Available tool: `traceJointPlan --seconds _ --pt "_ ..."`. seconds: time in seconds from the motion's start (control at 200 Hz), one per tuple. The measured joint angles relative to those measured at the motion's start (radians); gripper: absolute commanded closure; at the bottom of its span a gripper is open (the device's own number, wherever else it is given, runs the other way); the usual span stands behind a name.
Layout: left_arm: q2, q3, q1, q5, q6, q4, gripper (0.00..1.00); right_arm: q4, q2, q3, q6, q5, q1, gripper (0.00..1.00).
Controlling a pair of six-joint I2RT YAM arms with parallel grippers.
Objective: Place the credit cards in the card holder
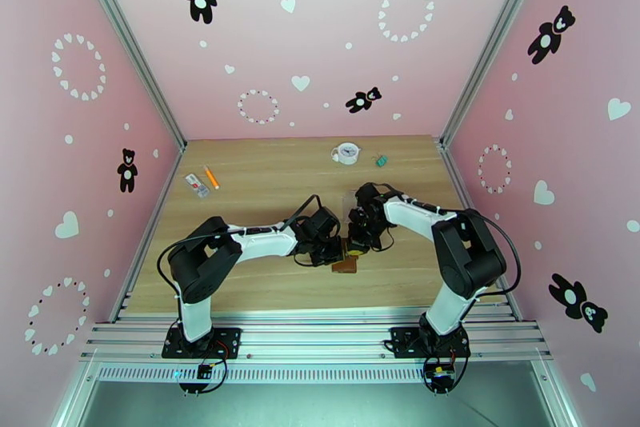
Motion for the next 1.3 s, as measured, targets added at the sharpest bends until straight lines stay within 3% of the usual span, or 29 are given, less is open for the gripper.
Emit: traceJointPlan --seconds 1.301 --pt "0.0 -0.004 0.0 0.0 -0.001 0.003 0.97 -0.005 0.059 0.042 -0.012 -0.023 0.011 1.0"
